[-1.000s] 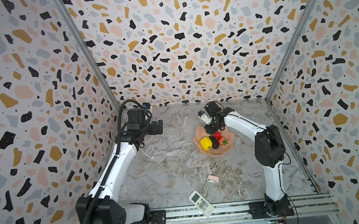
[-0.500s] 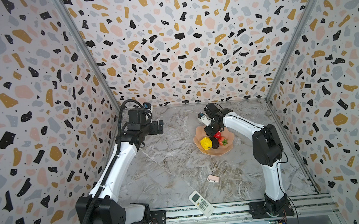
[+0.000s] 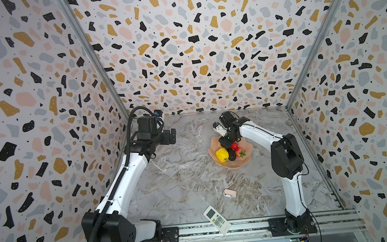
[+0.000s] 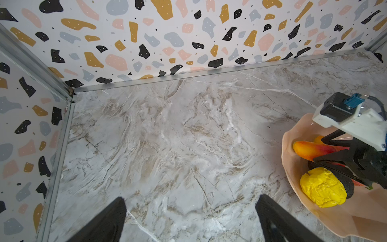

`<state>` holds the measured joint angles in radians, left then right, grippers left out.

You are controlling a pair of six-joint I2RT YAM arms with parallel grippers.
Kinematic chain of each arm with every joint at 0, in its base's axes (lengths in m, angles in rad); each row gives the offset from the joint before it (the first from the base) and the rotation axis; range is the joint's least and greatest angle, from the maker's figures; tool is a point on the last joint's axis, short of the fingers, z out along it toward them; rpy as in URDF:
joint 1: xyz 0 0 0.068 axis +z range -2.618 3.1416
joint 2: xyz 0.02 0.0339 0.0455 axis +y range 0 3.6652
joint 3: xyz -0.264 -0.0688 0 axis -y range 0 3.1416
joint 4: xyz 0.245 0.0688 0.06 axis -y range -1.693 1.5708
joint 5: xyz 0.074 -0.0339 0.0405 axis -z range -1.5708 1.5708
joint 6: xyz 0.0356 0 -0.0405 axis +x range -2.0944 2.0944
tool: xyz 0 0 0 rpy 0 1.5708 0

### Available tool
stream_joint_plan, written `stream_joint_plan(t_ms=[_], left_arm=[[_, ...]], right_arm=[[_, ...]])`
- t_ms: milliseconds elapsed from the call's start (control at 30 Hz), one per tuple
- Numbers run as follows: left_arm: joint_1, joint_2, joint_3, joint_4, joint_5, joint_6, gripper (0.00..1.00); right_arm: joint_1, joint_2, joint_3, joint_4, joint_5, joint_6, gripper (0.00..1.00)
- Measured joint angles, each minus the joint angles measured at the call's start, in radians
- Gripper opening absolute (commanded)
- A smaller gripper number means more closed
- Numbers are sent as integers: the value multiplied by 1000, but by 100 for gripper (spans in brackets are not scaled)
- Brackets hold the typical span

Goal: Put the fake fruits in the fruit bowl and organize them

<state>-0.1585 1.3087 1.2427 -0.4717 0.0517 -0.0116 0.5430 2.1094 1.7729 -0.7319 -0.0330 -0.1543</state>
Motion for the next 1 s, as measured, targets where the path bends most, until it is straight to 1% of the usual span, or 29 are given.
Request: stream_joint_plan(t_ms=[233, 333, 433, 500, 633, 733, 867, 933, 1000], left_arm=[[0, 0, 0, 0, 0, 0, 100], [0, 0, 0, 0, 0, 0, 100], [0, 0, 0, 0, 1, 0, 100], [0, 0, 0, 0, 4, 0, 99], [-1, 0, 0, 1, 14, 0, 100], [-2, 0, 0, 1, 18, -1, 100], [-5, -3, 0, 7, 18, -7, 100], [-6, -13, -6, 31, 10, -19, 100], [-6, -44, -40, 85, -21, -46, 99]], right_arm=[[0, 0, 1, 0, 3, 0, 59], [-1, -1, 1, 0, 9, 2, 68], [-2, -7, 1, 0, 16, 6, 85], [-3, -22, 1, 0, 20, 6, 92], [-5, -79, 1, 1, 25, 7, 99], [-7, -140, -8, 12, 30, 8, 99], [-22, -274, -116, 85, 35, 16, 99], [-40, -367, -222, 152, 45, 23, 99], [-71, -491, -372, 260, 58, 39, 99]])
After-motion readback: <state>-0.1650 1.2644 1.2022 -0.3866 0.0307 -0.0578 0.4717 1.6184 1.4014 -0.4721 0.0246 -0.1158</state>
